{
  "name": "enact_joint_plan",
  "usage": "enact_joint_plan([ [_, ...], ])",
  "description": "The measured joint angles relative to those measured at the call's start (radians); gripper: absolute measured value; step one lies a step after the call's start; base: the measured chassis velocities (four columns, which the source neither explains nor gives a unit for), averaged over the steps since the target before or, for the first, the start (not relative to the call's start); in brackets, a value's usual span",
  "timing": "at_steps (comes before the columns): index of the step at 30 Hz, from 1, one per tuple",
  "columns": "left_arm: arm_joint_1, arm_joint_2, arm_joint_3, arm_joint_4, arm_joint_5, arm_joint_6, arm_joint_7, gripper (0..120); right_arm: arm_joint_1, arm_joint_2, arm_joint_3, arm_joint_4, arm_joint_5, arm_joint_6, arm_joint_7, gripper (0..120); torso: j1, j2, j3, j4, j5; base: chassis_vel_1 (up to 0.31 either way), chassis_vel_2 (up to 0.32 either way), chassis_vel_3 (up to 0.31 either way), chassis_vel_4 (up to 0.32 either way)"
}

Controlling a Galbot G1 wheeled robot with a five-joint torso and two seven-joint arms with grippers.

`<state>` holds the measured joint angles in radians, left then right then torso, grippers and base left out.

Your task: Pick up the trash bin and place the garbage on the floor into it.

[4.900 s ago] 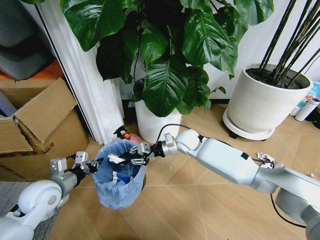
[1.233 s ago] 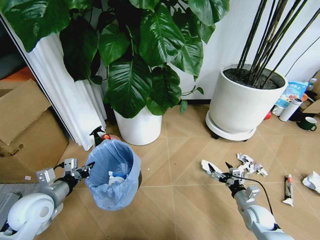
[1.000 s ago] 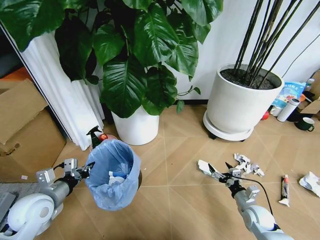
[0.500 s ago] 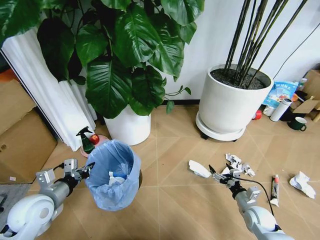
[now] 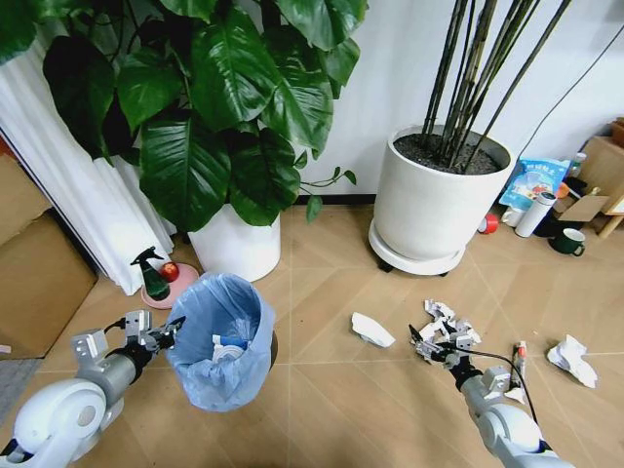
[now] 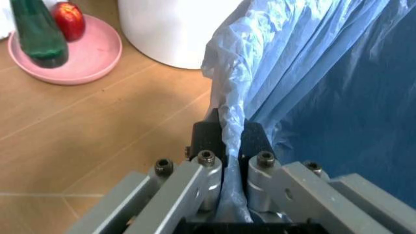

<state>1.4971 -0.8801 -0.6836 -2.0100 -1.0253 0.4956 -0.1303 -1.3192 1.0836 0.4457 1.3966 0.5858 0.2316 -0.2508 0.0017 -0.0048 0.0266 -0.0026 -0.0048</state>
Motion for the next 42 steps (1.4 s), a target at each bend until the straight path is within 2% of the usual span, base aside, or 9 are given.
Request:
enact_joint_plan([
  [30,-0.019,-0.003,0.019,0.018,-0.003,0.001,0.0,0,0.025,-0.003,-0.015,-0.036,-0.009,0.013,-0.011,100,0.0,0.0,0.0,0.0,-0.0002,-0.075,-0.082,0.078,0.081],
  [33,-0.019,0.003,0.017,0.017,-0.006,0.001,0.0,0,0.042,-0.001,-0.036,-0.068,-0.049,0.033,-0.036,100,0.0,0.0,0.0,-0.0001,0.0002,-0.034,-0.068,0.062,0.054],
  [35,-0.017,0.013,0.015,0.012,-0.013,0.002,-0.004,0,0.099,0.004,-0.128,-0.145,-0.112,0.074,-0.094,100,0.0,0.0,0.0,-0.0002,0.0001,0.0,0.0,0.0,0.0],
  [42,-0.012,0.022,0.017,0.009,-0.015,0.005,-0.012,0,0.233,0.041,-0.279,-0.299,-0.25,0.106,-0.188,100,0.0,0.0,0.0,0.0005,0.0002,0.0,0.0,0.0,0.0],
])
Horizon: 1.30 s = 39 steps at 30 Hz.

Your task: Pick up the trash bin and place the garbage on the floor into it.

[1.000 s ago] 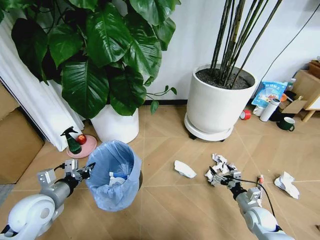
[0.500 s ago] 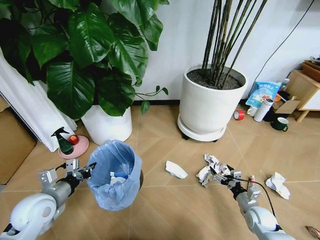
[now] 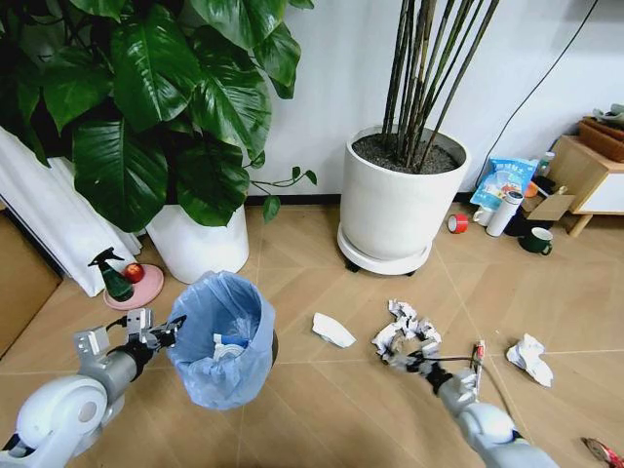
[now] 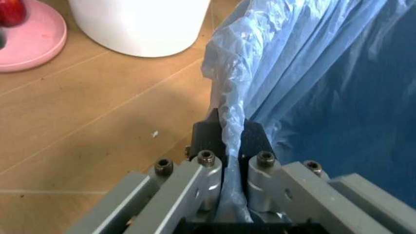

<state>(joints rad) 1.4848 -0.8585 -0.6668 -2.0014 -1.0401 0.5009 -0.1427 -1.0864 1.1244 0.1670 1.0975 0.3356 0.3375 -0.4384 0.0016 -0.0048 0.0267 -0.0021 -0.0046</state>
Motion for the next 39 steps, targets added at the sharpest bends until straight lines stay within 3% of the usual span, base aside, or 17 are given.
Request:
enact_joint_plan([
  [10,-0.001,-0.01,0.011,0.01,0.01,0.0,-0.001,0,0.175,0.063,-0.178,-0.182,-0.075,0.007,-0.022,100,0.0,0.0,0.0,-0.0005,-0.0003,0.0,0.0,0.0,0.0],
  [25,-0.027,-0.009,0.027,0.025,0.006,0.0,-0.002,0,0.324,0.159,-0.275,-0.347,-0.068,-0.068,0.077,100,0.0,0.0,0.0,-0.0004,-0.0003,0.0,0.0,0.0,0.0],
  [39,-0.028,0.0,0.022,0.025,0.0,0.0,-0.003,0,0.359,0.148,-0.361,-0.36,0.089,-0.126,0.104,53,0.0,0.0,0.0,-0.0004,-0.0002,0.0,0.0,0.0,0.0],
])
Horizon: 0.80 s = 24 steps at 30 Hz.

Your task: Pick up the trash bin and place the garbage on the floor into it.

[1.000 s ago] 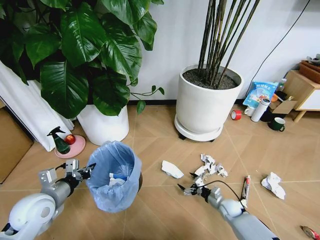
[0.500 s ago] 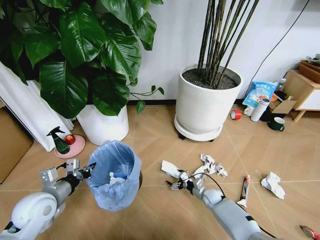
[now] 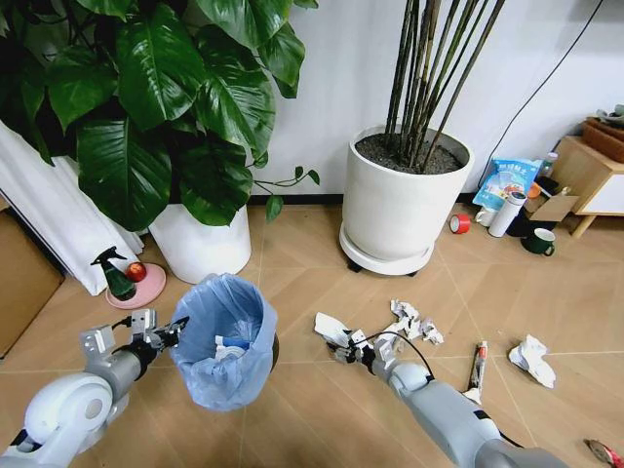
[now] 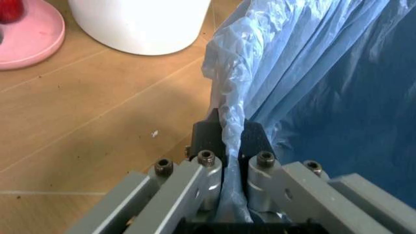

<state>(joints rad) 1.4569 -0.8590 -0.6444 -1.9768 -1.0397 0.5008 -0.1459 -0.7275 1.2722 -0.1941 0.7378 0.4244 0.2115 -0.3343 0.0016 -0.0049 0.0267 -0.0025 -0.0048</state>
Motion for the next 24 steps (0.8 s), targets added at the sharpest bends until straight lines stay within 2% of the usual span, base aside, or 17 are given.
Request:
enact_joint_plan([
  [2,0.002,0.0,-0.003,-0.001,0.0,0.0,0.0,0,0.001,0.002,-0.007,0.0,0.009,-0.002,0.0,45,0.0,0.0,0.0,0.0,0.0,0.0,0.0,0.0,0.0],
  [4,0.005,0.0,-0.007,-0.004,-0.001,0.0,0.0,0,0.001,0.003,-0.016,0.0,0.018,-0.006,0.0,31,0.0,0.0,0.0,0.0,0.0,0.0,0.0,0.0,0.0],
  [6,0.005,0.0,-0.008,-0.004,-0.002,0.0,0.0,0,0.001,0.003,-0.018,0.0,0.019,-0.007,-0.001,31,0.0,0.0,0.0,0.0,0.0,0.0,0.0,0.0,0.0],
  [7,0.006,0.003,-0.012,-0.005,-0.003,0.0,0.0,0,0.001,0.001,-0.023,0.0,0.023,-0.01,-0.002,23,0.0,0.0,0.0,0.0,0.0,0.0,0.0,0.0,0.0],
  [8,0.006,0.003,-0.012,-0.005,-0.003,0.0,0.0,0,0.001,0.001,-0.023,0.0,0.023,-0.01,-0.002,23,0.0,0.0,0.0,0.0,0.0,0.0,0.0,0.0,0.0],
  [10,0.007,0.004,-0.015,-0.005,-0.005,0.0,0.0,0,0.001,-0.002,-0.028,0.0,0.029,-0.013,-0.003,11,0.0,0.0,0.0,0.0,0.0,0.0,0.0,0.0,0.0],
  [12,0.008,0.004,-0.016,-0.005,-0.005,0.0,0.0,0,0.001,-0.002,-0.029,-0.001,0.03,-0.013,-0.004,8,0.0,0.0,0.0,0.0,0.0,0.0,0.0,0.0,0.0],
  [14,0.008,0.002,-0.017,-0.005,-0.005,0.0,0.0,0,0.001,-0.003,-0.03,-0.001,0.033,-0.015,-0.005,0,0.0,0.0,0.0,0.0,0.0001,0.0,0.0,0.0,0.0],
  [24,0.004,0.0,-0.017,-0.005,-0.006,0.0,0.001,0,-0.01,-0.012,-0.021,-0.002,0.034,-0.013,-0.01,0,0.0,0.0,0.0,0.0,0.0001,0.0,0.0,0.0,0.0],
])
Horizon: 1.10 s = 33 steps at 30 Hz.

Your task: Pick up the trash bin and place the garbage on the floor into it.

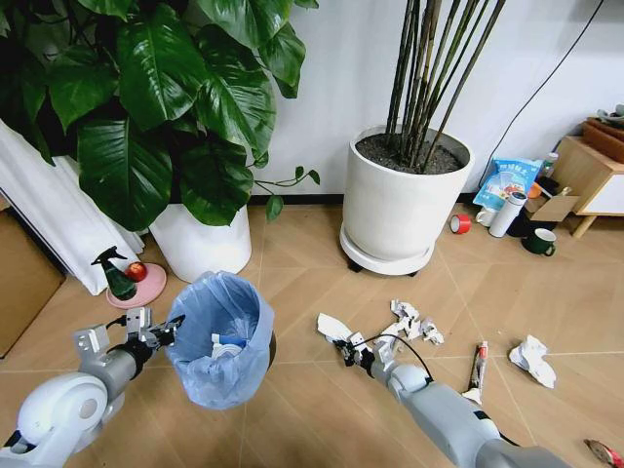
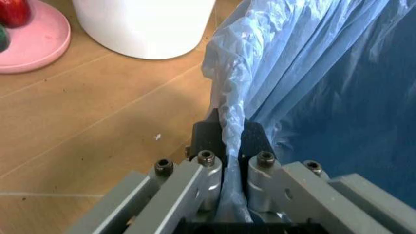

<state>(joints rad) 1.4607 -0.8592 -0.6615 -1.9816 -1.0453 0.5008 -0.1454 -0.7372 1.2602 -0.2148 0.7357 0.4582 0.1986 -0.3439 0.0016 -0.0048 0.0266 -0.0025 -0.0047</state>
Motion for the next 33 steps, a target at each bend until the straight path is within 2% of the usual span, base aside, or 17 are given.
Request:
enact_joint_plan([
  [6,0.006,0.02,0.007,-0.004,-0.004,-0.003,-0.003,0,-0.017,-0.034,0.049,0.079,0.016,0.021,-0.019,0,0.0,0.0,0.0,0.0001,0.0001,0.0,0.0,0.0,0.0],
  [7,0.017,0.048,0.014,-0.008,-0.005,-0.011,-0.003,0,-0.034,-0.072,0.088,0.147,0.022,0.034,-0.041,0,0.0,0.0,0.0,0.0004,0.0003,0.0,0.0,0.0,0.0],
  [8,0.017,0.048,0.014,-0.008,-0.005,-0.011,-0.003,0,-0.034,-0.072,0.088,0.147,0.022,0.034,-0.041,0,0.0,0.0,0.0,0.0004,0.0003,0.0,0.0,0.0,0.0],
  [10,0.015,0.081,0.029,-0.008,-0.013,-0.019,-0.004,0,-0.067,-0.145,0.131,0.247,0.037,0.049,-0.06,0,0.0,0.0,0.0,0.0004,0.0001,0.0,0.0,0.0,0.0],
  [11,0.015,0.081,0.029,-0.008,-0.013,-0.019,-0.004,0,-0.067,-0.145,0.131,0.247,0.037,0.049,-0.06,0,0.0,0.0,0.0,0.0004,0.0001,0.0,0.0,0.0,0.0],
  [13,-0.009,0.113,0.06,-0.004,-0.035,-0.028,-0.008,0,-0.114,-0.223,0.168,0.389,0.07,0.064,-0.075,0,0.0,0.0,0.0,-0.0005,0.0002,0.0,0.0,0.0,0.0],
  [14,-0.009,0.113,0.06,-0.004,-0.035,-0.028,-0.008,0,-0.114,-0.223,0.168,0.389,0.07,0.064,-0.075,0,0.0,0.0,0.0,-0.0005,0.0002,0.0,0.0,0.0,0.0],
  [17,-0.043,0.135,0.108,0.014,-0.051,-0.056,-0.001,0,-0.171,-0.291,0.204,0.603,0.174,0.129,-0.133,0,0.0,0.0,0.0,-0.0005,0.0001,0.0,0.0,0.0,0.0],
  [18,-0.043,0.135,0.108,0.014,-0.051,-0.056,-0.001,0,-0.171,-0.291,0.204,0.603,0.174,0.129,-0.133,0,0.0,0.0,0.0,-0.0005,0.0001,0.0,0.0,0.0,0.0],
  [20,-0.057,0.135,0.135,0.028,-0.052,-0.064,0.003,0,-0.185,-0.315,0.206,0.699,0.264,0.158,-0.182,0,0.0,0.0,0.0,0.0002,0.0003,0.0,0.0,0.0,0.0],
  [21,-0.071,0.135,0.158,0.034,-0.052,-0.067,0.005,0,-0.184,-0.331,0.198,0.759,0.323,0.171,-0.207,0,0.0,0.0,0.0,0.0003,-0.0004,0.0,0.0,0.0,0.0],
  [23,-0.077,0.136,0.169,0.036,-0.052,-0.067,0.006,0,-0.182,-0.335,0.191,0.782,0.343,0.174,-0.216,0,0.0,0.0,0.0,0.0003,-0.0004,0.0,0.0,0.0,0.0],
  [26,-0.128,0.142,0.225,0.049,-0.051,-0.069,0.007,0,-0.12,-0.354,0.118,0.897,0.447,0.182,-0.256,0,0.0,0.0,0.0,-0.0001,-0.0001,0.0,0.0,0.0,0.0],
  [33,-0.159,0.169,0.262,0.056,-0.052,-0.07,0.011,0,0.034,-0.349,-0.016,0.95,0.525,0.153,-0.309,0,0.0,0.0,0.0,0.0003,0.0,0.0,0.0,0.0,0.0],
])
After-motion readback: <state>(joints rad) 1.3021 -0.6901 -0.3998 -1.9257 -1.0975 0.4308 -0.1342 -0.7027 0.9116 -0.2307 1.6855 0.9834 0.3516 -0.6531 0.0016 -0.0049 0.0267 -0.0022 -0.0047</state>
